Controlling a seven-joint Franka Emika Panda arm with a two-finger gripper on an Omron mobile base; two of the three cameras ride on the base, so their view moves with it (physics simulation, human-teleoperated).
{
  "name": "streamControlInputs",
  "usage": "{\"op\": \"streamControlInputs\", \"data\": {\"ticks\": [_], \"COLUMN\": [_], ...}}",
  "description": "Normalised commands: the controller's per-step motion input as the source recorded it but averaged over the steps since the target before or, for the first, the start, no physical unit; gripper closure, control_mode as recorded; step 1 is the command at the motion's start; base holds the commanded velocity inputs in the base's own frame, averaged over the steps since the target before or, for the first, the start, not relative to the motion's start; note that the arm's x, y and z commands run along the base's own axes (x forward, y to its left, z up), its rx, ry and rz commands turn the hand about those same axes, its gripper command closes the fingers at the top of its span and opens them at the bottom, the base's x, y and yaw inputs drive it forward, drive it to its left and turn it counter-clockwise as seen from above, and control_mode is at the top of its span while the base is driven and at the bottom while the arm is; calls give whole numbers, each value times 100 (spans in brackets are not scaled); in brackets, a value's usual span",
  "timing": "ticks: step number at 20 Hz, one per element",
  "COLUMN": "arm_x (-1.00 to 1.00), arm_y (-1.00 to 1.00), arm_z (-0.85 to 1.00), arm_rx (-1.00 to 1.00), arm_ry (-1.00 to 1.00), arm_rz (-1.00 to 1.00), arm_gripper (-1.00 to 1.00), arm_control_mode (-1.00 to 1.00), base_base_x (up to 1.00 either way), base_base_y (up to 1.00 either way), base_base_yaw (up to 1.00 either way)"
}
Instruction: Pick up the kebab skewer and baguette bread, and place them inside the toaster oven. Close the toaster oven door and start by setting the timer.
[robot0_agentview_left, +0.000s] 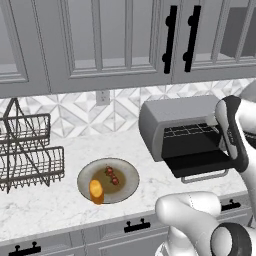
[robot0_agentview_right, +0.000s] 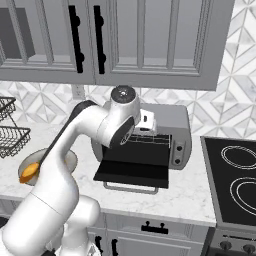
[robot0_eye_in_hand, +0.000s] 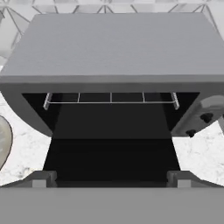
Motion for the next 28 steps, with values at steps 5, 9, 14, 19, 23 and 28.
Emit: {"op": "streamControlInputs", "data": {"ticks": [5, 9, 14, 19, 23, 28], "arm_x": [12, 2, 0, 4, 1, 20], "arm_y": [-50, -2, 0, -1, -1, 0], "arm_z": [-46, -57, -22, 0, 0, -13], "arm_rx": [0, 0, 0, 2, 1, 1], "arm_ry": [-13, -22, -28, -39, -23, 1], "arm_rz": [0, 0, 0, 0, 0, 0], "arm_gripper": [-100, -100, -100, -100, -100, -100], "arm_control_mode": [-100, -100, -100, -100, -100, -100], "base_base_x": [0, 0, 0, 0, 0, 0], "base_base_y": [0, 0, 0, 0, 0, 0], "base_base_yaw": [0, 0, 0, 0, 0, 0]}}
